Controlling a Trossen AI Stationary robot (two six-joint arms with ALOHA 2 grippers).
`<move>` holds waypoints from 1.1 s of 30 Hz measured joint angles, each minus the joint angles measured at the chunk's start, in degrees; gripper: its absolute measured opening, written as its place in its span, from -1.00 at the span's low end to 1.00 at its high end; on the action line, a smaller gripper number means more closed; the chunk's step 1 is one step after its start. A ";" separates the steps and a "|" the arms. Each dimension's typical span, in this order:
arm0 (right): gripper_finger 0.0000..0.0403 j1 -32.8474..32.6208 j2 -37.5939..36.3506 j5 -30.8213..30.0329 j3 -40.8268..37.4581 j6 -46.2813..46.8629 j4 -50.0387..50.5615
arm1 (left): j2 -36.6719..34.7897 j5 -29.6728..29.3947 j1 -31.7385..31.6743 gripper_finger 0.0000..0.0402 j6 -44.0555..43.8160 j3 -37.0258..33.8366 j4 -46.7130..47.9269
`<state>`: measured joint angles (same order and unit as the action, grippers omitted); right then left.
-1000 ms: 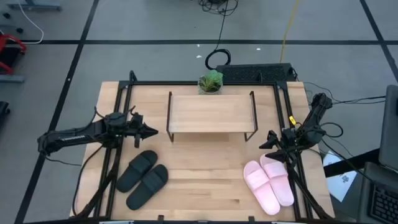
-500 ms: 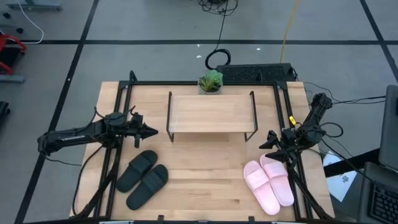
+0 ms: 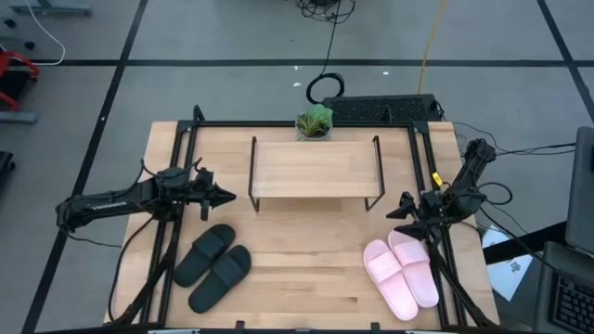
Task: Pick and place slides into the shelf
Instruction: Put the left black slipper on the shelf
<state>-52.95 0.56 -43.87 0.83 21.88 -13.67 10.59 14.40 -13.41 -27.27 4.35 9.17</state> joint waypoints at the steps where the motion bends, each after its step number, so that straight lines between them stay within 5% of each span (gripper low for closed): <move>1: 0.09 0.00 0.00 -1.40 0.01 1.24 -0.72 | 0.00 0.01 -0.01 -0.88 -0.02 0.01 0.02; 10: 0.09 1.33 0.11 -19.08 -0.03 1.34 -19.20 | 0.02 0.01 -0.01 -0.88 -0.02 0.00 0.00; 20: 0.09 1.95 0.68 -18.84 3.76 -8.05 -27.69 | 0.00 0.01 -0.01 -0.88 -0.01 0.01 0.00; 28: 0.09 5.09 8.95 -9.23 10.20 -20.82 -43.00 | 0.02 -3.80 -0.02 -0.88 -0.01 0.00 -1.27; 33: 0.09 7.65 17.53 5.06 15.40 -33.45 -52.47 | 0.02 -5.10 -0.02 -0.88 -0.83 -0.01 -11.77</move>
<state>-45.30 18.09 -38.81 16.23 -11.57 -66.14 10.61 9.29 -13.43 -28.10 4.34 -2.60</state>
